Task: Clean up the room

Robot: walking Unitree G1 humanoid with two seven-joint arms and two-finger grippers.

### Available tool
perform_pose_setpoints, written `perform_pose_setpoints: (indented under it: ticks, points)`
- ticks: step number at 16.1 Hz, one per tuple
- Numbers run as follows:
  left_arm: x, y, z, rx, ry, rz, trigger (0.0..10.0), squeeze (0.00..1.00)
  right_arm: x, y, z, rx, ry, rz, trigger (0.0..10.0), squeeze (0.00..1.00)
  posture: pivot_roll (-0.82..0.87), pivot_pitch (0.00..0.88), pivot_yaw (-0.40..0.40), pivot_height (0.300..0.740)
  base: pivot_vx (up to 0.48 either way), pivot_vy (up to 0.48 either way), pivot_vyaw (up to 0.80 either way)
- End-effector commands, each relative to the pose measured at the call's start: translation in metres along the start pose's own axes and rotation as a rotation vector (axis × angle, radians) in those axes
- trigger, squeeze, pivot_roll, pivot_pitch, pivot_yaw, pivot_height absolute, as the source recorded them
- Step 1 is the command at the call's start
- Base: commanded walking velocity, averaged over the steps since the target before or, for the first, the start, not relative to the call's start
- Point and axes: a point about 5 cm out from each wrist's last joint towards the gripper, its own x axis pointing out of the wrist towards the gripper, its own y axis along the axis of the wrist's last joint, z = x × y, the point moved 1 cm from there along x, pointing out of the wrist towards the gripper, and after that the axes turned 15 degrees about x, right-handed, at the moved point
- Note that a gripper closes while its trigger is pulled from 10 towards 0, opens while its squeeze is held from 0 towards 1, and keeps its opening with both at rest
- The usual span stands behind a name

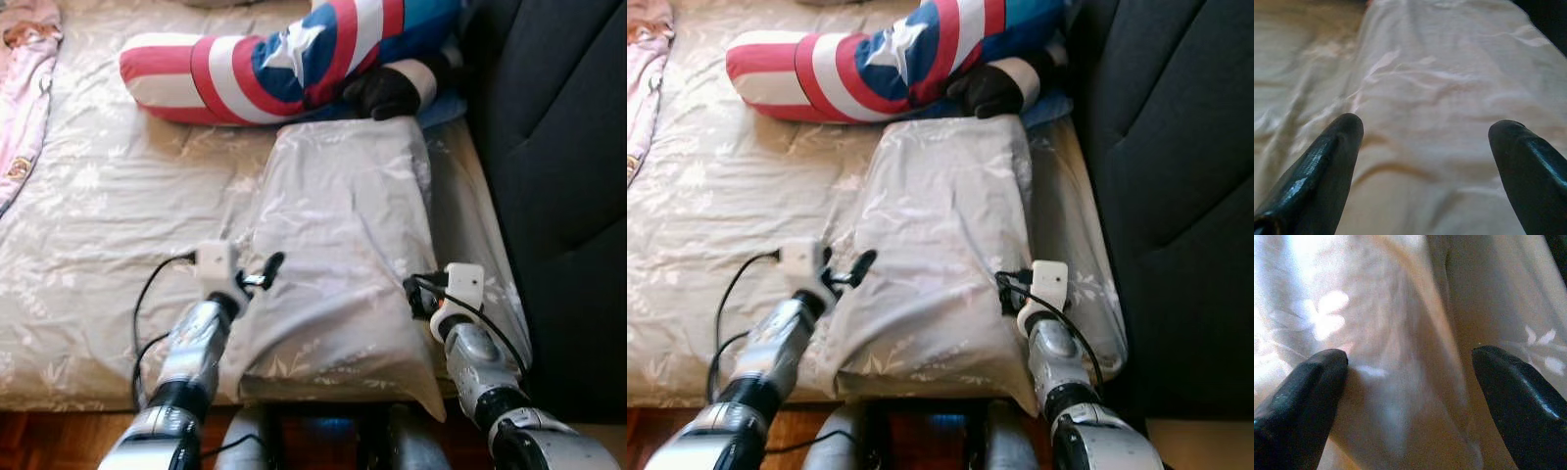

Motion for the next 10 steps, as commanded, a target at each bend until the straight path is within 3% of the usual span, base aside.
perform_pose_setpoints:
  ticks: [1,6,10]
  points:
    - [-0.01,0.001,-0.006,-0.003,0.002,0.006,10.0,0.0,-0.004,-0.017,0.001,0.048,-0.006,-0.068,10.0,0.0,0.12,0.336,0.033,0.671,0.0,0.0,0.0]
    - [-0.038,0.029,-0.011,0.032,-0.012,0.046,10.0,0.0,-0.006,-0.032,-0.004,0.035,0.016,-0.153,10.0,0.0,0.18,0.353,0.054,0.671,0.0,0.0,0.0]
    - [-0.051,0.04,-0.009,0.012,-0.015,0.03,10.0,0.0,-0.007,-0.043,-0.011,0.049,0.023,-0.209,10.0,0.0,0.21,0.352,0.069,0.671,0.0,0.0,0.0]
